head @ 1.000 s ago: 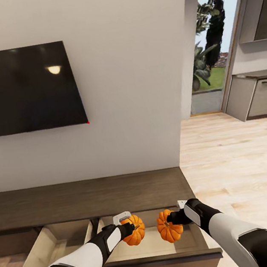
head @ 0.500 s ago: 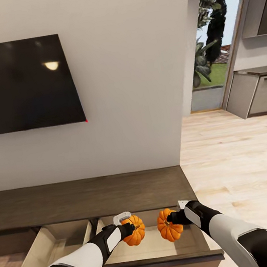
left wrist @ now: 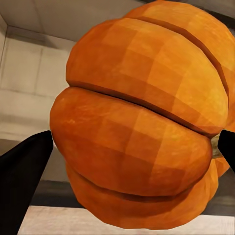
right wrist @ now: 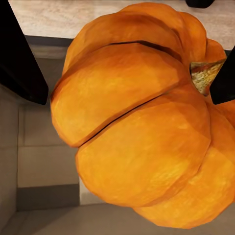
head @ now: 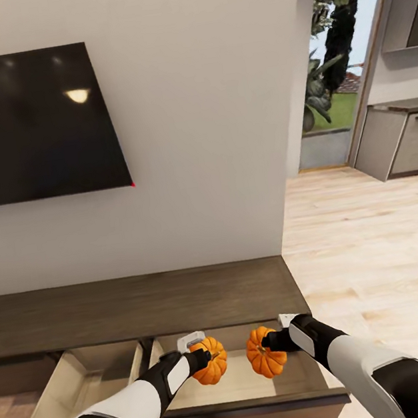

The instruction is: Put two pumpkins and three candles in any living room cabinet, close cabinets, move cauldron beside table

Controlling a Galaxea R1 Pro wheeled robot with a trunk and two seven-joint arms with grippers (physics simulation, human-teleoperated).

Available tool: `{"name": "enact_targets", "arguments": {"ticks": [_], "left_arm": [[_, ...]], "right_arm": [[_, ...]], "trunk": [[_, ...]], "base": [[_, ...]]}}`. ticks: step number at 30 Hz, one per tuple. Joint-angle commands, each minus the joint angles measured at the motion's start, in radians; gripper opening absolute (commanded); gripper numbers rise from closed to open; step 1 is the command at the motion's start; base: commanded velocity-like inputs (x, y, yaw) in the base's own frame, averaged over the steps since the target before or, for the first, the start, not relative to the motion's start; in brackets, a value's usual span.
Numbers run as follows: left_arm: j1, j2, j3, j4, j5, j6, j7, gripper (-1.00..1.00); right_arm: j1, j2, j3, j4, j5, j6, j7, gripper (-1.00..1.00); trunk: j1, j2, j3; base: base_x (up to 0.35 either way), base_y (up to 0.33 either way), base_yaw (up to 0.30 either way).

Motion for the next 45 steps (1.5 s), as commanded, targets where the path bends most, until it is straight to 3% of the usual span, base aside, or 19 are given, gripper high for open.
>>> {"name": "enact_targets", "arguments": {"ticks": [1,16,45], "left_arm": [[0.0,0.0,-0.008,-0.003,0.01,0.005,0.006,-1.0],[0.0,0.0,-0.008,-0.003,0.01,0.005,0.006,-1.0],[0.0,0.0,-0.008,-0.003,0.01,0.005,0.006,-1.0]], "right_arm": [[0.0,-0.001,0.008,-0.002,-0.006,0.004,0.001,-1.0],[0.0,0.001,0.008,0.004,-0.006,0.005,0.001,-1.0],[0.0,0.001,0.008,0.004,-0.006,0.003,0.001,-1.0]], "trunk": [[0.0,0.0,-0.003],[0.0,0.0,-0.027],[0.0,0.0,-0.074]], "base": [[0.006,0.0,0.0],[0.175,0.0,0.0],[0.004,0.0,0.0]]}}
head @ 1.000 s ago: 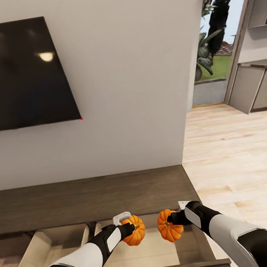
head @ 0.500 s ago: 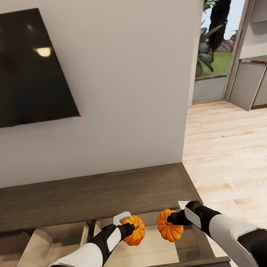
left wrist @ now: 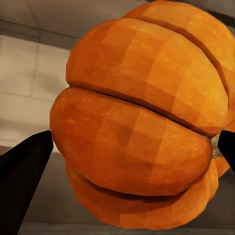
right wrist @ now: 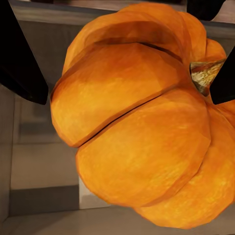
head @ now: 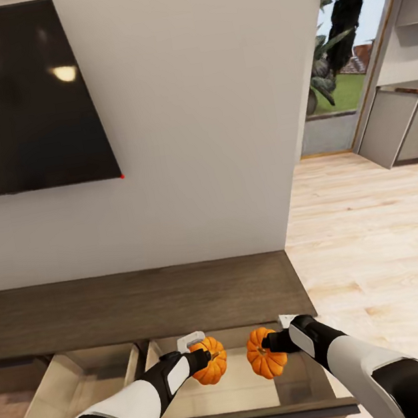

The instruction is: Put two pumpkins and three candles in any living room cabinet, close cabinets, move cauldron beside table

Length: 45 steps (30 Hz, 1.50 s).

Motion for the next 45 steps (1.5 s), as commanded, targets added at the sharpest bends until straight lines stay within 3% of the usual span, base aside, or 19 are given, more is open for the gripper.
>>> {"name": "enact_targets", "arguments": {"ticks": [1,18,27,41,45], "left_arm": [[0.0,0.0,-0.008,-0.003,0.01,0.005,0.006,-1.0],[0.0,0.0,-0.008,-0.009,0.011,0.005,0.006,-1.0],[0.0,0.0,-0.007,-0.018,0.01,0.005,0.006,-1.0],[0.0,-0.001,-0.007,-0.068,0.01,0.006,0.016,-1.0],[0.0,-0.001,-0.007,-0.072,0.01,-0.033,0.016,-1.0]], "right_arm": [[0.0,-0.001,0.008,-0.001,-0.006,0.005,0.001,-1.0],[0.0,-0.002,0.007,-0.002,-0.006,-0.002,0.002,-1.0],[0.0,-0.002,0.004,-0.002,-0.006,-0.116,0.001,-1.0],[-0.001,-0.004,0.002,-0.002,-0.006,-0.105,0.0,-1.0],[0.0,-0.004,0.001,-0.002,-0.006,-0.105,0.0,-1.0]], "trunk": [[0.0,0.0,-0.002],[0.0,0.0,-0.03],[0.0,0.0,-0.044],[0.0,0.0,-0.067],[0.0,0.0,-0.074]], "base": [[0.0,0.0,0.0],[0.0,0.0,0.0],[0.0,0.0,0.0],[0.0,0.0,0.0],[0.0,0.0,0.0]]}}
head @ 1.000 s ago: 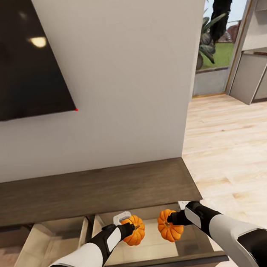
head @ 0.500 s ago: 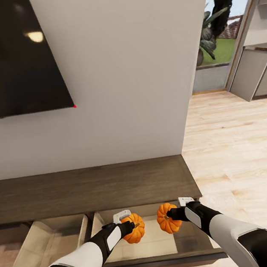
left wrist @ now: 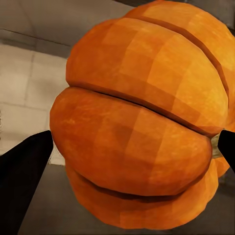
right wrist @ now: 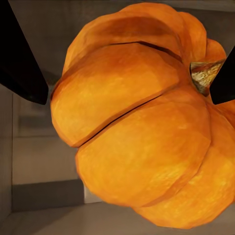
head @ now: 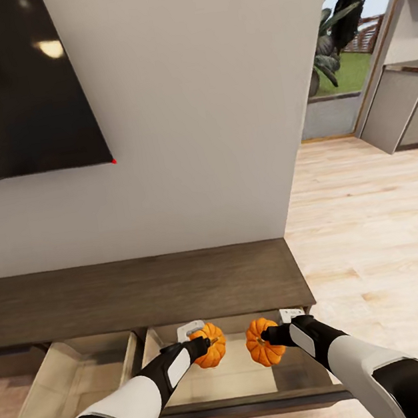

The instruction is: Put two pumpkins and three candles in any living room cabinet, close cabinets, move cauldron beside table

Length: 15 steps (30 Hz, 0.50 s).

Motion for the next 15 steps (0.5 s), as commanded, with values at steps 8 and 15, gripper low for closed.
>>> {"name": "enact_targets", "arguments": {"ticks": [8,15], "left_arm": [[0.0,0.002,-0.01,0.004,0.011,-0.03,0.006,-1.0],[0.0,0.002,-0.012,0.005,0.011,-0.032,0.005,-1.0]], "right_arm": [[0.0,0.0,0.008,-0.002,-0.007,0.004,0.002,-1.0],[0.0,0.0,0.011,-0.002,-0.007,0.003,0.002,-1.0]], "trunk": [[0.0,0.0,-0.014],[0.0,0.0,-0.025]], "base": [[0.0,0.0,0.0],[0.0,0.0,0.0]]}}
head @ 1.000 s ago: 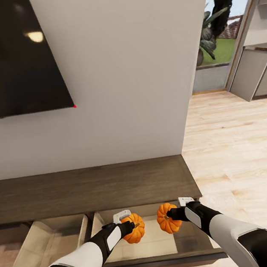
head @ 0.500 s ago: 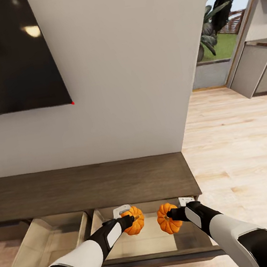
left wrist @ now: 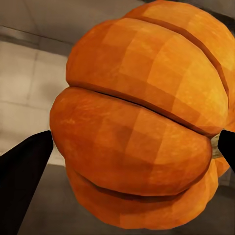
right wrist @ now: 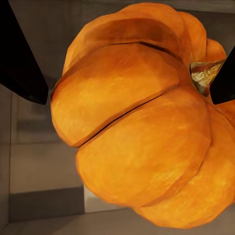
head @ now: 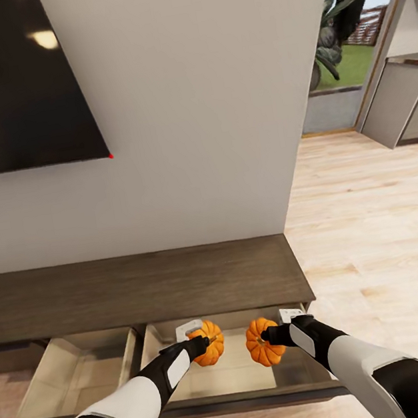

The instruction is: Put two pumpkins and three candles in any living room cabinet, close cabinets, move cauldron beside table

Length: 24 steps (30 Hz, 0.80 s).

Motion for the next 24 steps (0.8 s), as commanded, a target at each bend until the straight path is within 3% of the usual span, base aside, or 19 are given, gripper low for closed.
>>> {"name": "enact_targets", "arguments": {"ticks": [1,5,24], "left_arm": [[0.0,0.0,-0.008,-0.003,0.009,0.005,0.006,-1.0],[0.0,0.0,-0.008,-0.003,0.009,0.005,0.006,-1.0],[0.0,0.0,-0.008,-0.001,0.007,0.014,0.006,-1.0]], "right_arm": [[0.0,0.0,0.008,-0.002,-0.007,0.004,0.0,-1.0],[0.0,0.0,0.008,-0.001,-0.007,0.003,0.0,-1.0],[0.0,0.001,0.011,-0.001,-0.009,-0.007,0.031,-1.0]], "trunk": [[0.0,0.0,-0.002],[0.0,0.0,-0.009],[0.073,-0.133,-0.086]], "base": [[0.0,0.0,0.0],[0.0,0.0,0.0],[0.0,0.0,0.0]]}}
